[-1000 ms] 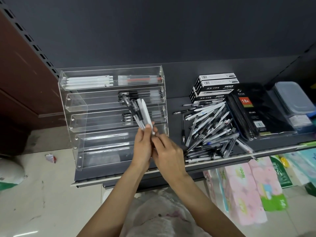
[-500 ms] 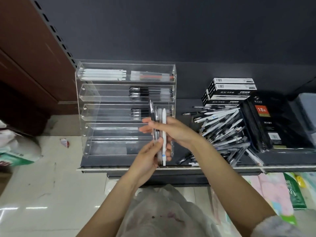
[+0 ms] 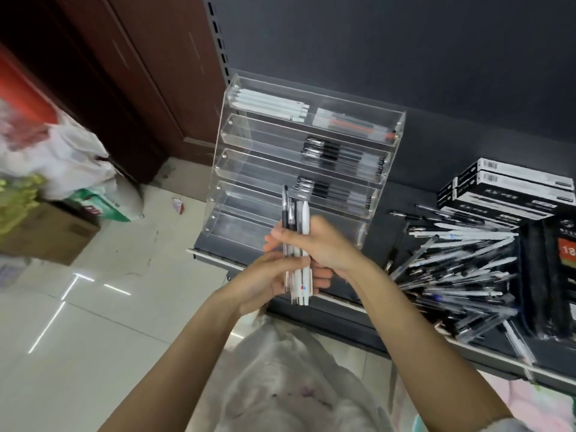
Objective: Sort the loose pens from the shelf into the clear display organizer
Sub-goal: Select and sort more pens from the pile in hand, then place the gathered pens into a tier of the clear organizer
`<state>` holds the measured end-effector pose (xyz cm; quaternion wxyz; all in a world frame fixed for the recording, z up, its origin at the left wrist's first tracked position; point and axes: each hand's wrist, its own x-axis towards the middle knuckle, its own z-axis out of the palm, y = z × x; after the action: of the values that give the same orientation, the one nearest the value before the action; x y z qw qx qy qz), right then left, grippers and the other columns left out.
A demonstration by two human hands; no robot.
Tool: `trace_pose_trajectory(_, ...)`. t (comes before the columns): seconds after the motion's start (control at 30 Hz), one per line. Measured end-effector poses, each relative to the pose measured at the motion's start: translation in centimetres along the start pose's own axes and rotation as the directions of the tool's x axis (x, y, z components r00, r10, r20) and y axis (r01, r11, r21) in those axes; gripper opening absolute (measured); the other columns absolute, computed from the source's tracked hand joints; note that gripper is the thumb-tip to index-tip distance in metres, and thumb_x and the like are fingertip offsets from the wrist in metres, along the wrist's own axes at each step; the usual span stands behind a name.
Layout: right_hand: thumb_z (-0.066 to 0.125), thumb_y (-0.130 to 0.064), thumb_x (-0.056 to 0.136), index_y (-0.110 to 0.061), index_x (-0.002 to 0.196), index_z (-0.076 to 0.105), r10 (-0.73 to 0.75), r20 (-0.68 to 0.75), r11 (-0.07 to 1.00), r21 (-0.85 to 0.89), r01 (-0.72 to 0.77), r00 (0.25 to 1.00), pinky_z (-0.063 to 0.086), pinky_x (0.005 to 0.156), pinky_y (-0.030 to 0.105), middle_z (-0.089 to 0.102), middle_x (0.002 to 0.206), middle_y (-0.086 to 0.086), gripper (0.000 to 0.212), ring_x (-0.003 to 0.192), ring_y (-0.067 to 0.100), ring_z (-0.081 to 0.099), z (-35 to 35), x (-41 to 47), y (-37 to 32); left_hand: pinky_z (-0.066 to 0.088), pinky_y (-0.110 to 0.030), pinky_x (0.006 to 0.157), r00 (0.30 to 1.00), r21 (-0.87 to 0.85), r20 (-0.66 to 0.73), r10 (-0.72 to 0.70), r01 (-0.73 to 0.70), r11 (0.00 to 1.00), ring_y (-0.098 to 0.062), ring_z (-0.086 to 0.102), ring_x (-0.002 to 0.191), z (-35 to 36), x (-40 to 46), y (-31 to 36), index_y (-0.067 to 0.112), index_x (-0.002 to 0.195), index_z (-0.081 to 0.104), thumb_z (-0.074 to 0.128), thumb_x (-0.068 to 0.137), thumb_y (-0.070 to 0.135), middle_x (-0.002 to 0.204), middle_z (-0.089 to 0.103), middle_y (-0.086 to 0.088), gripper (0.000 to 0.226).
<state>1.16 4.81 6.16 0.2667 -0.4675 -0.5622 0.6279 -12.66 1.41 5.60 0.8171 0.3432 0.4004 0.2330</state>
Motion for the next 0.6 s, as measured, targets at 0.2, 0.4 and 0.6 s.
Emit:
trace_pose_trajectory(0.2,0.06,-0.034,0.09,-0.003,0.096,0.07,0.014,0.056,0.992,-0.124,-0.007,0.998,0.052,0.075,0.021,0.072,0.085,0.002,0.033,0.079,0.011,0.068,0.2,1.4,-1.6,0.056,-0.035,0.083,0.998,0.02,0.061,0.027,-0.028,0.999,-0.029,0.068,0.1,-1.6,0.1,0.8,0.005,0.109,0.064,0.05,0.089,0.021,0.105,0.071,-0.012,0.029)
trace_pose_trajectory(0.4,0.061,-0.039,0.085,-0.022,0.093,0.061,-0.021,-0.141,0.986,-0.165,-0.003,0.99,0.047,0.069,0.017,0.062,0.078,-0.014,0.018,0.071,-0.003,0.06,1.0,2.8,-1.2,0.057,-0.031,0.077,0.99,-0.152,-0.067,0.128,-0.136,0.979,-0.022,0.07,0.088,-3.2,1.7,0.9,0.004,0.108,0.063,0.051,0.087,0.021,0.095,0.073,-0.014,0.029)
trace_pose_trajectory(0.6,0.07,-0.026,0.083,-0.022,0.093,0.069,-0.099,-0.4,0.915,-0.395,-0.074,0.911,0.043,0.083,0.02,0.065,0.098,-0.012,0.011,0.093,0.004,0.06,2.1,4.6,-0.9,0.052,-0.022,0.057,0.971,-0.137,-0.168,0.171,-0.195,0.971,-0.016,0.067,0.066,-6.1,2.4,1.6,0.003,0.106,0.062,0.045,0.097,0.014,0.076,0.071,-0.005,0.022)
